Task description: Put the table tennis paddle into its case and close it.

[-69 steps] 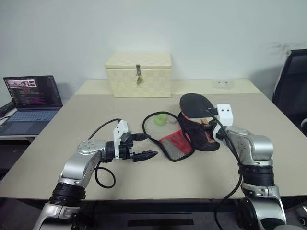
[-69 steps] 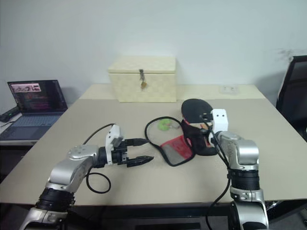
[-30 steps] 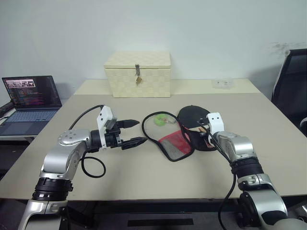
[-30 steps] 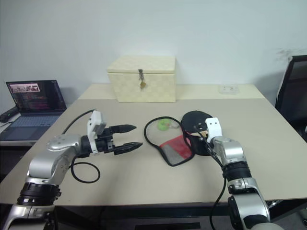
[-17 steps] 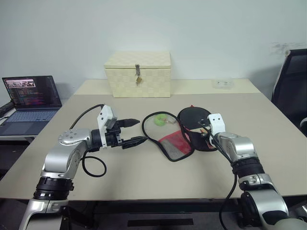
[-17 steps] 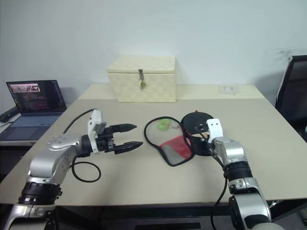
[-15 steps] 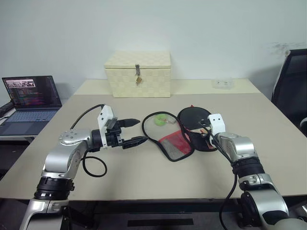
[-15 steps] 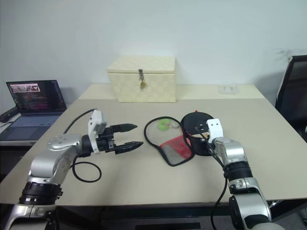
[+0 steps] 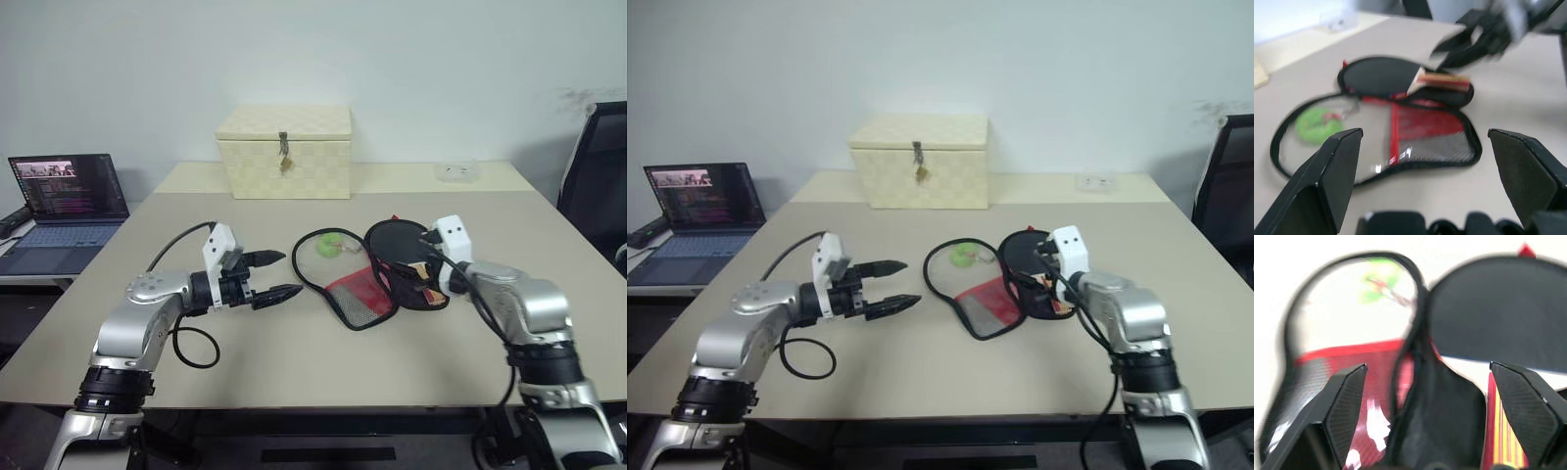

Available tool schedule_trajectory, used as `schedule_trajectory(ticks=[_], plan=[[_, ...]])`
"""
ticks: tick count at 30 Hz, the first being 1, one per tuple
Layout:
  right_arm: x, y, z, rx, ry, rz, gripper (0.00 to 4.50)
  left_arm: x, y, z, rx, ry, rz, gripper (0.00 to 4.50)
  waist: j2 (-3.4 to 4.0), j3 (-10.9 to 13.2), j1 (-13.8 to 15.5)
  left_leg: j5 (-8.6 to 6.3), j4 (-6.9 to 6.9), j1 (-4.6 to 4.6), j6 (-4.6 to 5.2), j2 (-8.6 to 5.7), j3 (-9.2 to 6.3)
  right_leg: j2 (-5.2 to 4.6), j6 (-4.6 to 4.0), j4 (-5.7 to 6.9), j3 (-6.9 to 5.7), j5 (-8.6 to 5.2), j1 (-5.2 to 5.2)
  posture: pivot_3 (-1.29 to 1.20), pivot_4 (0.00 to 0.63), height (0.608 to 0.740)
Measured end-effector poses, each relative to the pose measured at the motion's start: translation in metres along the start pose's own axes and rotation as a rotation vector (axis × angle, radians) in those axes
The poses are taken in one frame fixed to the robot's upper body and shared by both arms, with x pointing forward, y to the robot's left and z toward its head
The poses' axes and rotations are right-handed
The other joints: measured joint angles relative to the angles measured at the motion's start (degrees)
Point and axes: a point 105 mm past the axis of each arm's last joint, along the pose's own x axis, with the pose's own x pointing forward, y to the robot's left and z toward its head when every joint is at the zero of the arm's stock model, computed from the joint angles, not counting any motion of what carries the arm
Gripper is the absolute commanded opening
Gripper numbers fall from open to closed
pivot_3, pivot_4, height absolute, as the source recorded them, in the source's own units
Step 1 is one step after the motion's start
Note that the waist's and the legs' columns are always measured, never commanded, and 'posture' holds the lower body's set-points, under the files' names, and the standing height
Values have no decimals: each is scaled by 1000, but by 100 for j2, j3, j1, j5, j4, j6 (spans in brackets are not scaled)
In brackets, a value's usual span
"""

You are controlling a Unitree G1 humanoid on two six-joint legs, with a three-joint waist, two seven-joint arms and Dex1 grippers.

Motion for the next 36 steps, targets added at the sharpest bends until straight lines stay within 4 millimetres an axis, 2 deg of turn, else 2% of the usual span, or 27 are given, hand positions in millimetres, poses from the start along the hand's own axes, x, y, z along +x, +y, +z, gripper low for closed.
schedule_trajectory(ticks=[3, 7, 12, 13, 19, 22, 26, 28, 30, 32, 36], plan=[[-16, -1, 4, -20, -11, 24, 4500, -2, 12, -24, -19, 85, 72, 3647, 0, 0, 2, 0, 4, 8, 0, 1, -1, 1, 0, 1, -2, 0, 8, 0, 150, 740], [-26, 5, 6, -58, -16, 68, 4500, 2, 23, -51, -57, 155, 141, 2123, -1, 0, -2, 0, 7, 6, 0, 2, 0, 1, 0, -1, -2, 0, 10, 0, 150, 740], [-36, 14, 9, -111, -20, 123, 4500, 22, 29, -61, -72, 162, 160, 197, -4, 0, 15, 0, 8, -1, 0, -5, -4, -1, 3, -5, -7, 1, 9, 0, 150, 740], [-38, 15, 9, -121, -21, 130, 4500, 28, 31, -62, -76, 160, 165, 50, -5, -1, 17, 0, 9, -1, 0, -5, -5, -1, 3, -3, -7, 1, 9, 0, 150, 740], [-44, 21, -7, -138, 23, 163, 4500, 53, 38, -70, -68, 179, 195, 50, -7, -2, 21, 0, 12, -1, 0, -8, -6, -1, 4, -2, -10, 1, 11, 0, 150, 740], [-50, 30, -16, -156, 43, 212, 4500, 71, 36, -75, -65, 210, 185, 50, -10, -1, 23, 0, 14, -4, 1, -10, -3, -1, 6, -3, -10, 2, 12, 0, 150, 740], [-55, 26, -19, -185, 62, 198, 4500, 86, 34, -75, -37, 231, 160, 50, -11, -2, 23, 0, 17, 2, 1, -11, -1, 0, 9, -2, -10, 3, 19, 0, 150, 740], [-56, 24, -21, -183, 65, 190, 4500, 99, 26, -72, -37, 218, 119, 50, -12, -1, 23, 0, 19, 1, 0, -12, 1, 0, 9, -3, -15, 3, 22, 0, 150, 740], [-56, 24, -21, -182, 66, 186, 4500, 114, 17, -65, -30, 195, 74, 50, -15, 1, 28, 0, 19, -3, 0, -14, 2, 0, 11, -6, -17, 3, 22, 0, 150, 740], [-58, 22, -24, -179, 72, 174, 4500, 127, 13, -49, -14, 166, 40, 50, -24, 6, 35, 0, 20, -9, 0, -14, -2, 0, 11, -9, -22, 3, 21, 0, 150, 740], [-62, 15, -26, -178, 80, 142, 4500, 155, 11, 17, 86, 34, -4, 50, -29, 9, 39, 0, 20, -16, 0, -17, 3, -1, 15, -12, -21, 2, 17, 0, 150, 740]])
